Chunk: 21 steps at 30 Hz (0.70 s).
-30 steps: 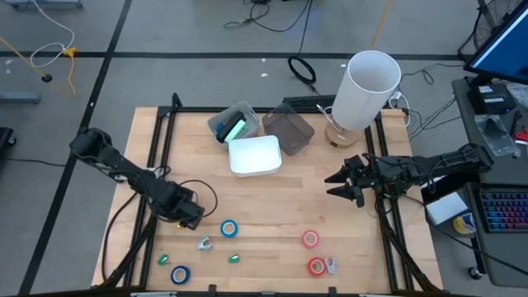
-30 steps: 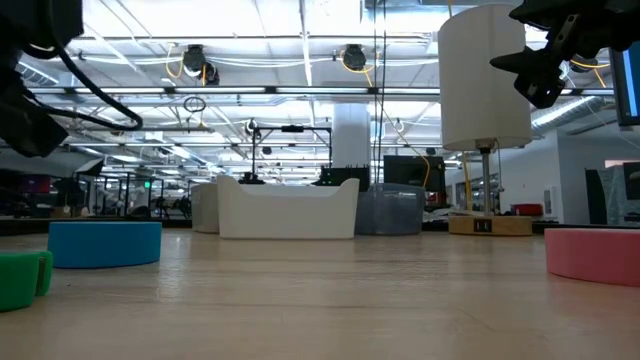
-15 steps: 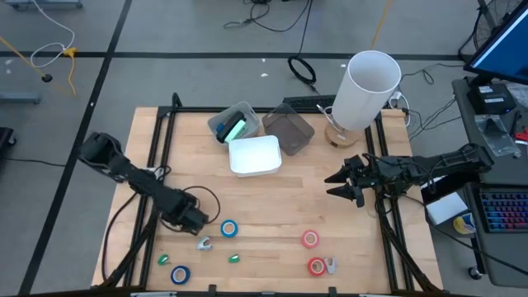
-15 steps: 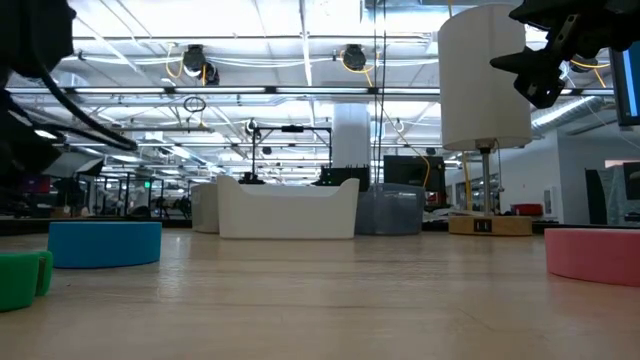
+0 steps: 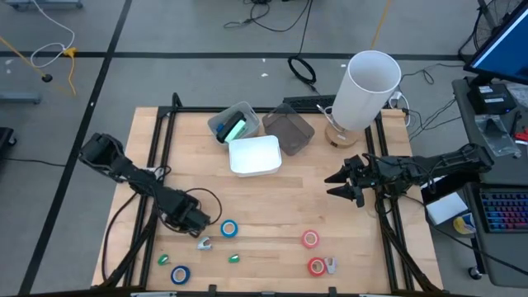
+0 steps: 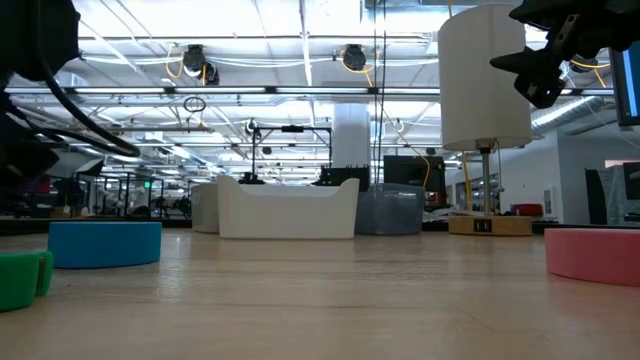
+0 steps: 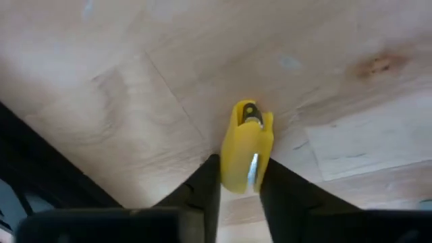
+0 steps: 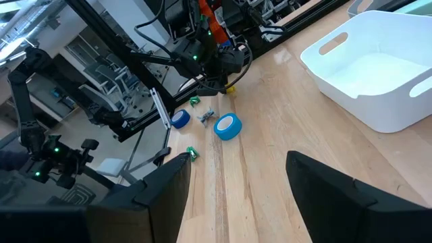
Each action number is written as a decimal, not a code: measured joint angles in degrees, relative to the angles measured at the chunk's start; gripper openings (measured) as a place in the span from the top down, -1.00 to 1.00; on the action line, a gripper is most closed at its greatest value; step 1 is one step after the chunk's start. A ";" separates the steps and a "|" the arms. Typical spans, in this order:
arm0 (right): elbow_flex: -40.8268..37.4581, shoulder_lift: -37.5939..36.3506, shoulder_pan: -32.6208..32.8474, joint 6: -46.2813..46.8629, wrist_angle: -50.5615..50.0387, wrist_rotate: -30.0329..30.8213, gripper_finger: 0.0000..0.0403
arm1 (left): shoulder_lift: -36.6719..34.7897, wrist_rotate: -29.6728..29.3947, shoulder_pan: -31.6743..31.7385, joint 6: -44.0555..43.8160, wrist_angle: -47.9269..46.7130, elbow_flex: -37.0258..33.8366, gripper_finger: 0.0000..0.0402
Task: Pick and place Stapler, Stapler remover, tape
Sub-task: Put the small yellow stapler into the gray bin
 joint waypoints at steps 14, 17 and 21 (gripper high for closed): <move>0.00 0.02 0.00 -0.07 0.00 -0.02 -0.18 | 0.07 -0.87 1.68 -0.02 -0.28 0.22 0.58; 0.00 0.00 0.00 -0.07 0.00 -0.02 -0.18 | 0.07 -1.07 2.10 -0.04 -0.34 0.22 0.63; 0.00 0.01 0.00 -0.24 0.00 -0.01 -0.18 | 0.00 -1.51 2.87 -0.02 -0.48 0.27 0.68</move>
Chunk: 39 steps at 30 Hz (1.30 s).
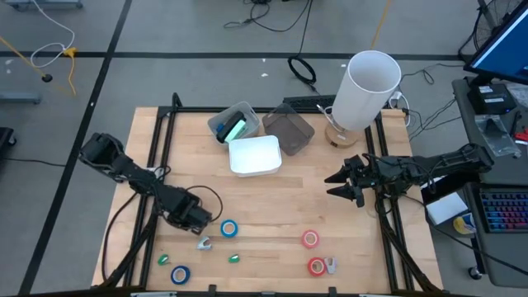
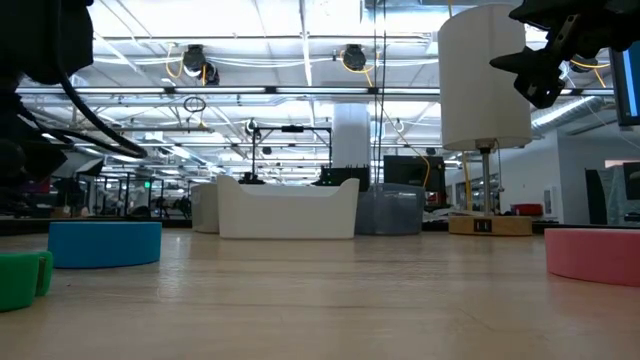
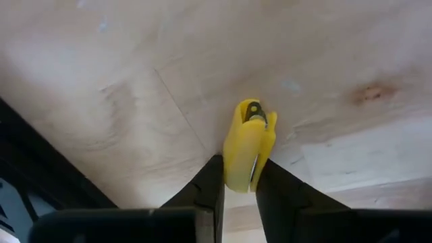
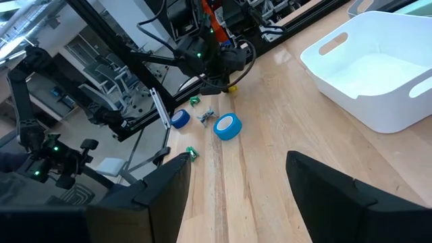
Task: Pick and place Stapler, Stapler remover, tape
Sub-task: Put the small yellow stapler into the gray bin
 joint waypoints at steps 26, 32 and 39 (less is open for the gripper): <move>0.00 -0.01 -0.01 0.04 -0.22 -0.17 -0.18 | -4.91 -34.10 23.32 20.42 -15.11 19.75 0.64; 0.00 0.01 -0.02 -0.25 -0.37 -0.19 -0.18 | -4.34 -43.96 36.60 38.77 -11.40 26.71 0.65; 0.00 -0.01 0.00 0.17 -0.33 -0.21 -0.18 | -0.52 -43.04 52.31 59.51 4.26 29.48 0.66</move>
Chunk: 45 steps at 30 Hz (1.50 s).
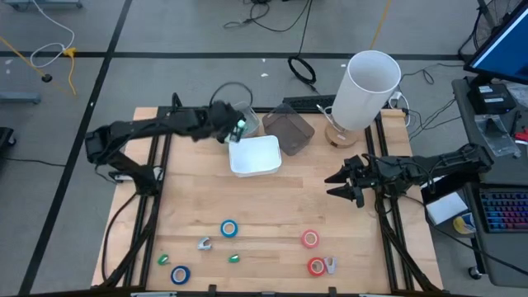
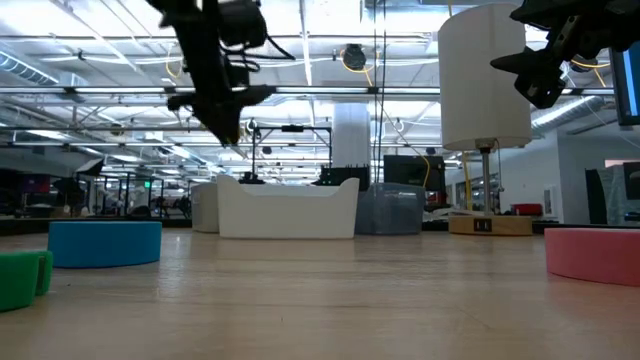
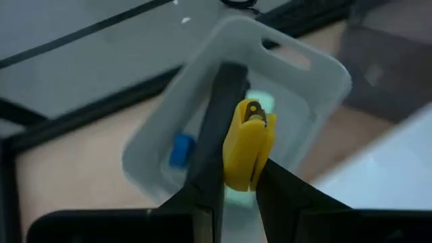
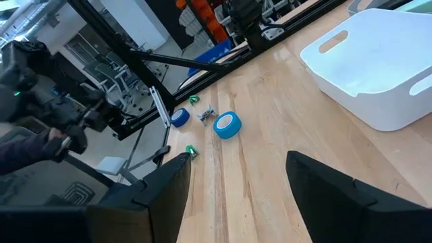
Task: Pick and place Stapler, Stapler remover, tape
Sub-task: Put the small yellow stapler into the gray bin, then put the left small green stapler into the gray bin
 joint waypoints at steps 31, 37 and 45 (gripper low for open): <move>0.00 0.02 -0.02 1.33 -0.03 0.39 -0.18 | 12.78 6.67 12.60 3.17 -2.13 -0.07 0.52; 0.00 0.02 0.00 1.33 -0.02 0.28 -0.18 | 12.78 6.70 12.60 2.54 -2.13 -0.07 0.29; 0.00 0.02 0.00 1.33 -0.02 0.24 -0.18 | 12.78 6.79 12.60 2.38 -2.11 -0.06 0.12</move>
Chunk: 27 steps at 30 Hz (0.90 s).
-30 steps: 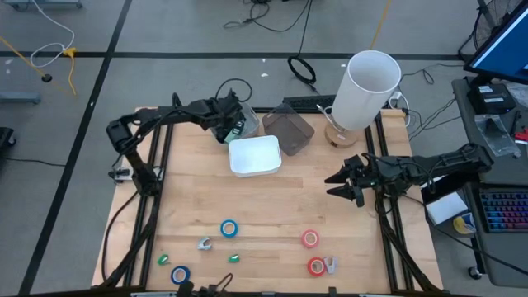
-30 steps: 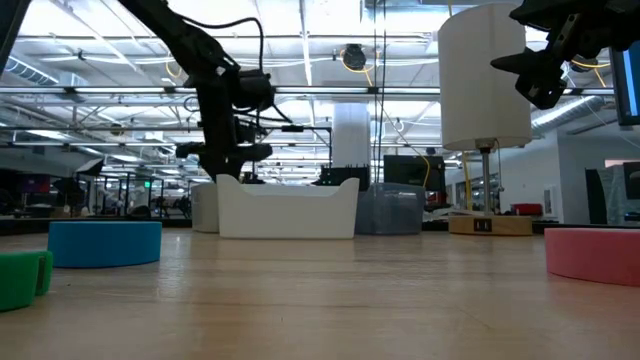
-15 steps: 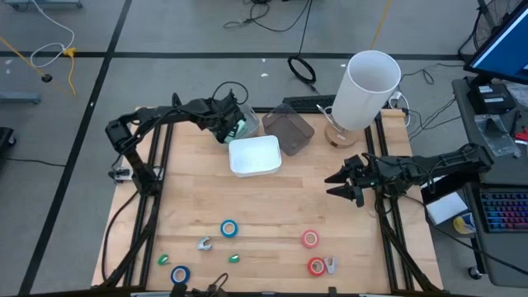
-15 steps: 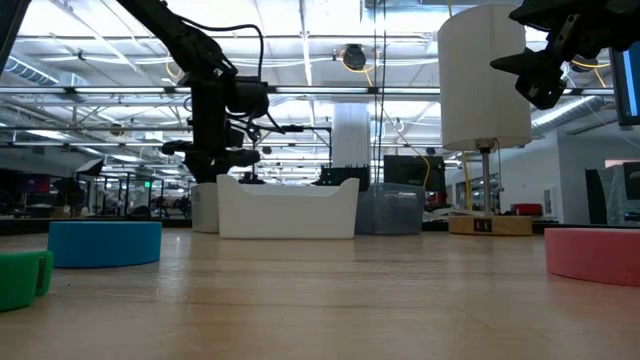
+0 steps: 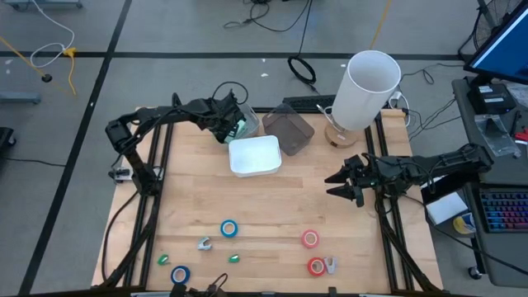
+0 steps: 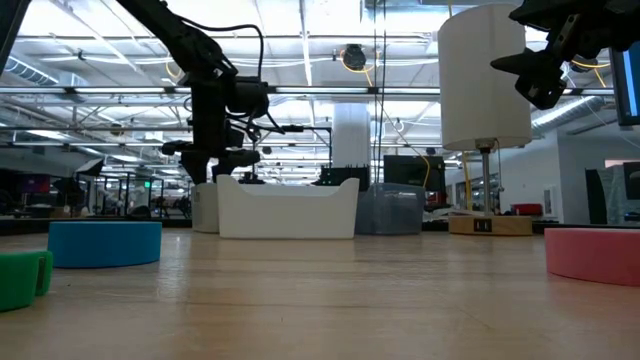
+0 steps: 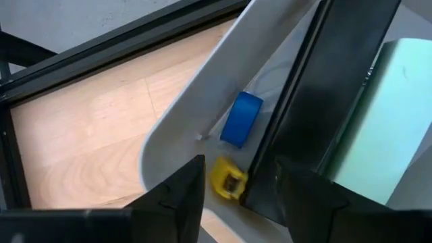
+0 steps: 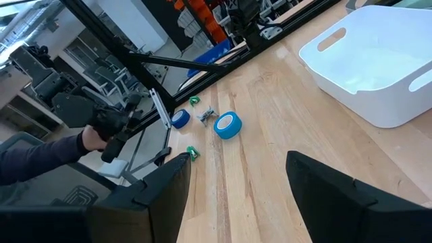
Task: Pick and place Stapler, Stapler remover, tape
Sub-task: Put the left small green stapler into the gray bin
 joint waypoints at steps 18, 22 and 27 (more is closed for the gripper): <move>0.00 -0.01 -0.02 -1.62 0.00 -0.07 -0.18 | -15.34 22.85 -22.86 2.65 -27.70 5.37 0.11; 0.00 -0.02 -0.01 -1.88 0.00 -0.07 -0.18 | -17.26 22.50 -34.52 -5.37 -38.22 5.35 0.11; 0.00 0.00 -0.02 -1.40 -0.01 -0.07 -0.18 | -17.88 22.35 -47.87 -16.13 -41.07 4.89 0.11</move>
